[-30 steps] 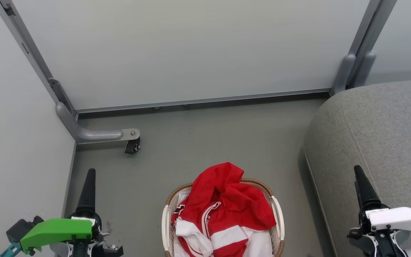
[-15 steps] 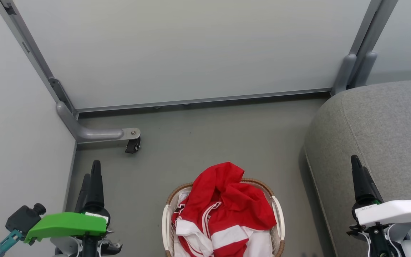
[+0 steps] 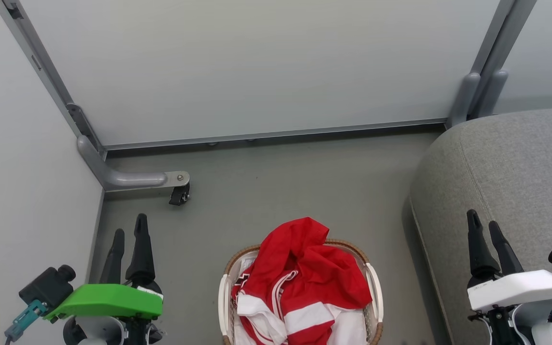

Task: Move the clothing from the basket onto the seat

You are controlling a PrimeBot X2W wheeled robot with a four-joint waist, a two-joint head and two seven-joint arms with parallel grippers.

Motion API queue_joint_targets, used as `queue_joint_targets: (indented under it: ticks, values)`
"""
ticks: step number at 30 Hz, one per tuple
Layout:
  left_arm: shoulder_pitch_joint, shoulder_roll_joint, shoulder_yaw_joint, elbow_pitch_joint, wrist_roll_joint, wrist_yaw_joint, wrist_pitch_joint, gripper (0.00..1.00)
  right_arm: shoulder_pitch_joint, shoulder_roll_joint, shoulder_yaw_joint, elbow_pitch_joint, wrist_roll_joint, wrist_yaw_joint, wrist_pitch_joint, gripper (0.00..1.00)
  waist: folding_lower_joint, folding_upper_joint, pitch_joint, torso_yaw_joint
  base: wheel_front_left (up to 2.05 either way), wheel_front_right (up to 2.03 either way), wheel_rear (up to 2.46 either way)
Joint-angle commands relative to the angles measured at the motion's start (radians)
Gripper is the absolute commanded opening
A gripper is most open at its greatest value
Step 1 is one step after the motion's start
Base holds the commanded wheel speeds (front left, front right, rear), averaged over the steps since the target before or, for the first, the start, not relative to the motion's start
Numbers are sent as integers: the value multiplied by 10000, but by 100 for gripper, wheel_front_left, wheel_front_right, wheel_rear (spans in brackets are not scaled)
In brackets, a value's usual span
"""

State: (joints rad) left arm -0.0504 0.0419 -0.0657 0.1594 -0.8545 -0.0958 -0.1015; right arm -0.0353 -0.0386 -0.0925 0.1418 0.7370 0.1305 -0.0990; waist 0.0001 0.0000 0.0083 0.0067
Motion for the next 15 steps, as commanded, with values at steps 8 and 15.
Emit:
queue_joint_targets:
  ticks: [8,15]
  values:
    - [118,74,-106,177,1184,118,-291,100,33,-80,-103,-107,-1257,2,-320,100,-1,0,4,33,0,0,0]
    - [143,80,-194,416,1960,167,-475,100,57,-90,1,-60,-2220,2,-503,100,-1,0,8,56,0,0,0]
